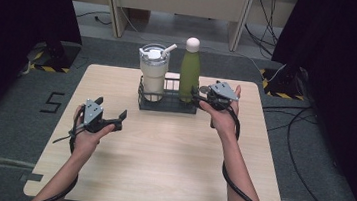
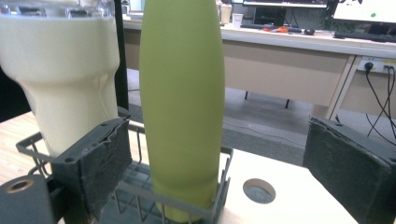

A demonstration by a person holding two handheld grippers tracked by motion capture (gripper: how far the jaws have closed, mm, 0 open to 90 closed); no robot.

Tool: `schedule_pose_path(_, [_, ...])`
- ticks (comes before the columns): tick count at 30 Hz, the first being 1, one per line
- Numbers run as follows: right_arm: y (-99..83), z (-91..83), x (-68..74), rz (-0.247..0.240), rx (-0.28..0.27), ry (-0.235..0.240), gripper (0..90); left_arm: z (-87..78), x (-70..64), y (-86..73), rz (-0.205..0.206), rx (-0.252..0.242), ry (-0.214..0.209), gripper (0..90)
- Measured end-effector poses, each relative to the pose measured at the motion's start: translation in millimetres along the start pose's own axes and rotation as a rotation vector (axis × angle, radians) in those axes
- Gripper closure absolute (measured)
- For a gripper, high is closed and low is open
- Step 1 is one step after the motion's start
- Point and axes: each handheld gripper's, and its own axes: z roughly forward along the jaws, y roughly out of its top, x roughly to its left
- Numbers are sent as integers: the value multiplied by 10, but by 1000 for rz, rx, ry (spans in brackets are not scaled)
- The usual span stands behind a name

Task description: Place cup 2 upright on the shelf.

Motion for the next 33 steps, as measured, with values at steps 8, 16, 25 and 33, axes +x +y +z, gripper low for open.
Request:
schedule_pose_path(8, [-130,-104,-24,-1,18,-4,80,-3,2,-1,0,1,2,0])
schedule_pose_path(16, [-199,-210,-18,-6,22,0,80,-9,4,5,-1,-2,3,0])
schedule_pose_path(25, [-281,-340,-47,-8,28,-1,81,-6,-2,0,0,1,2,0])
schedule_pose_path(33, [-374,-461,-99,-3,34,-11,82,-8,-2,-4,1,3,4,0])
